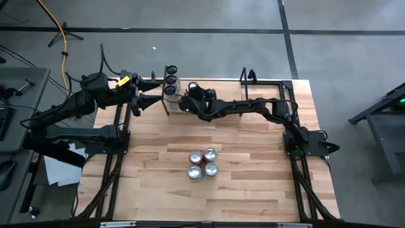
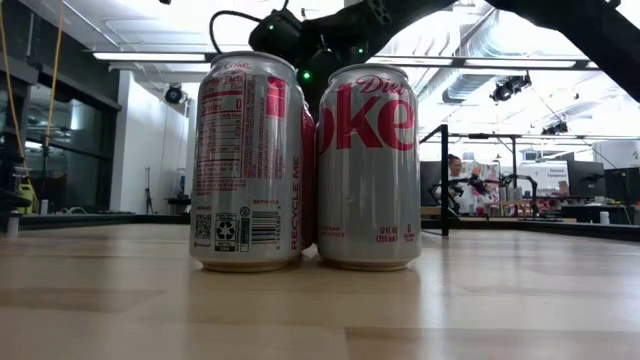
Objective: Place canned beverage on shelf
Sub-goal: Put the top orange soda can on the shelf
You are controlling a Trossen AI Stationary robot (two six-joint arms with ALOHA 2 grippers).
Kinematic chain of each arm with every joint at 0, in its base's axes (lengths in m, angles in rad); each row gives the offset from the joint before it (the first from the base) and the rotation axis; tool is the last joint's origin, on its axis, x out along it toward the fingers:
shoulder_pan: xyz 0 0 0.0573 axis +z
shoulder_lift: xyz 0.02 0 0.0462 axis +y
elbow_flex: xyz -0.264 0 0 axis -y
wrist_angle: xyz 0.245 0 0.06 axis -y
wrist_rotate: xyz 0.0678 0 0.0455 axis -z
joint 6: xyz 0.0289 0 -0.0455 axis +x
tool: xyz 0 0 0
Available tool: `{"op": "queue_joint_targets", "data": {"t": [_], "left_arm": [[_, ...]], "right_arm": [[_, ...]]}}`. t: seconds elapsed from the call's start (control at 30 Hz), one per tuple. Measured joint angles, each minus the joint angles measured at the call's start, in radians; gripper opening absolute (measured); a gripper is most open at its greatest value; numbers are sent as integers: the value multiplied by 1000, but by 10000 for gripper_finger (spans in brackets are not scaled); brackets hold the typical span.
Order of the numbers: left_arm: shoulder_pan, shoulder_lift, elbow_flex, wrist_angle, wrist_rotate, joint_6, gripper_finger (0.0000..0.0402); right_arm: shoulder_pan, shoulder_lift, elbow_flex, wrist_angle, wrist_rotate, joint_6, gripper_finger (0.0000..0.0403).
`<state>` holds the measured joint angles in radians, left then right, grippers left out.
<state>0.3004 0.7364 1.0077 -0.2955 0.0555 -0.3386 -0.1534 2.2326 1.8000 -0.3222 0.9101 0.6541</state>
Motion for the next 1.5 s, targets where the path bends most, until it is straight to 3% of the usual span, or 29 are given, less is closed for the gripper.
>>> {"op": "queue_joint_targets", "data": {"t": [0.33,0.57,0.73,0.9,1.03,1.3,1.5], "left_arm": [[0,0,0,0,0,0,304],[0,0,0,0,0,12,304],[0,0,0,0,-6,37,304],[0,0,0,0,-26,37,304],[0,0,0,-1,-26,37,304],[0,0,0,-1,-27,36,304],[0,0,0,0,-42,36,304]], "right_arm": [[-52,0,0,-14,-138,27,371],[-74,-18,1,-107,-232,9,273],[-85,-48,0,-135,-260,-216,273],[-119,-88,-3,-117,-479,-428,273],[-145,-136,-90,-15,-634,-479,273],[-186,-324,-441,356,-765,-448,273],[-188,-302,-446,413,-791,-488,273]]}}
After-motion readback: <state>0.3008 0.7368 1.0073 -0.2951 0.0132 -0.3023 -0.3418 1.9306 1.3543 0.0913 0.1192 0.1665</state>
